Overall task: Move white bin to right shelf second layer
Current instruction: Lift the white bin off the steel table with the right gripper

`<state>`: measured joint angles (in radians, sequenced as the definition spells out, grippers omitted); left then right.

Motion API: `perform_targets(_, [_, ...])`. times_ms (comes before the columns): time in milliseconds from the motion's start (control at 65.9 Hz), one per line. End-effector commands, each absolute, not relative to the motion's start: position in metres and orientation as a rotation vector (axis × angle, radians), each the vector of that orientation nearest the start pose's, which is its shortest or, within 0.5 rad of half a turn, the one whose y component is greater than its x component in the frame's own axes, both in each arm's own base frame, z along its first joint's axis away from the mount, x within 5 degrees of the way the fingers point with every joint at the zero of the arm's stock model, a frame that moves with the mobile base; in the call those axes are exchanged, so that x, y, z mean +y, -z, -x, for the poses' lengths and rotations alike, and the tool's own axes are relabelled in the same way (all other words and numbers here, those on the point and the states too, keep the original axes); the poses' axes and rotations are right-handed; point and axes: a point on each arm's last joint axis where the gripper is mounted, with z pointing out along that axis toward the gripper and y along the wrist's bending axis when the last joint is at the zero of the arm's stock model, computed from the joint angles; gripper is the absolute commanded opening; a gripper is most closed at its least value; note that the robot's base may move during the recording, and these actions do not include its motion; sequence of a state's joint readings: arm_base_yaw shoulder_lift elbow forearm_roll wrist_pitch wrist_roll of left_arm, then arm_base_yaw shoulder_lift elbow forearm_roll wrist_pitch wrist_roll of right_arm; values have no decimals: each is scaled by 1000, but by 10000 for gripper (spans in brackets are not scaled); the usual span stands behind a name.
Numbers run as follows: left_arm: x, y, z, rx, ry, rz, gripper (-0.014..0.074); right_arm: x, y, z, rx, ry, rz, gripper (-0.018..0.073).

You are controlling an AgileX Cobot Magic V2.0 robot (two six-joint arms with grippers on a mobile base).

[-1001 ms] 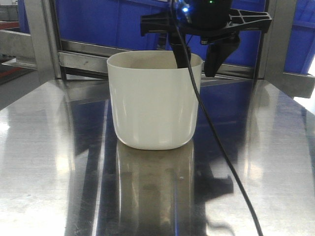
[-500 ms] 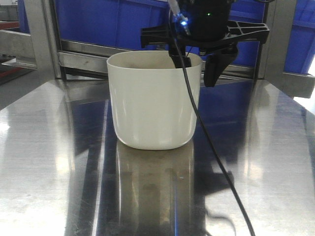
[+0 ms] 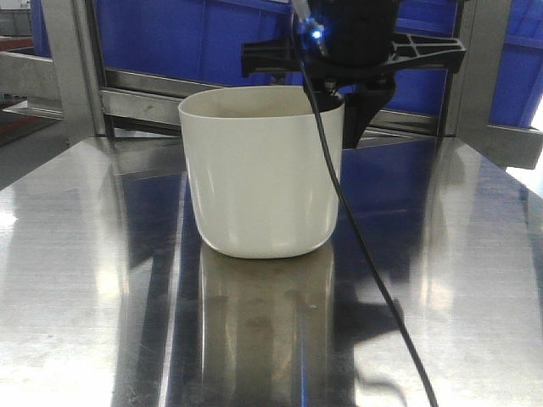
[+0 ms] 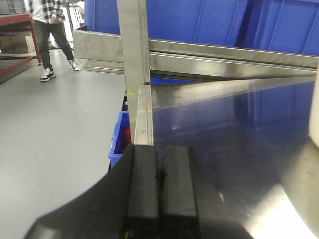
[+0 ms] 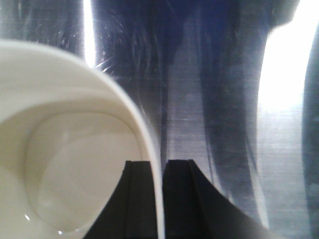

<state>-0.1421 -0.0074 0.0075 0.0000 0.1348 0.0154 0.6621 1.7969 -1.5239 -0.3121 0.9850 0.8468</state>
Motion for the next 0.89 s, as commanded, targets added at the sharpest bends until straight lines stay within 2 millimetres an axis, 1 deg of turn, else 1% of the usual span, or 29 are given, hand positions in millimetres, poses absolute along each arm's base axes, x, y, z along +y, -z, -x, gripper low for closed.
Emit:
perform_targets(0, [-8, -195, -56, 1549, 105, -123, 85, 206, -332, -312, 2510, -126, -69, 87])
perform_targets(106, [-8, -195, -56, 1549, 105, -123, 85, 191, -346, -305, 2480, -83, -13, 87])
perform_targets(227, [-8, -195, -56, 1549, 105, -123, 85, 170, -355, -299, 2448, -83, 45, 87])
perform_targets(318, [-8, -195, -56, 1549, 105, -123, 85, 148, -362, -291, 2417, -118, 62, 87])
perform_targets(409, [-8, -195, -56, 1549, 105, -123, 85, 124, -365, -284, 2389, -144, 36, 87])
perform_targets(516, [-8, -195, -56, 1549, 105, -123, 85, 87, -362, -272, 2362, -164, -66, 87])
perform_targets(652, [-8, -195, -56, 1549, 105, -123, 85, 52, -355, -255, 2317, -108, -72, 87])
perform_targets(773, [-8, -195, -56, 1549, 105, -123, 85, 31, -345, -235, 2284, -58, -26, 87])
perform_targets(864, [-8, -195, -56, 1549, 105, -123, 85, 25, -338, -222, 2267, -98, -22, 87])
perform_targets(880, [-8, -195, -56, 1549, 105, -123, 85, 24, -340, -220, 2253, -109, -21, 87])
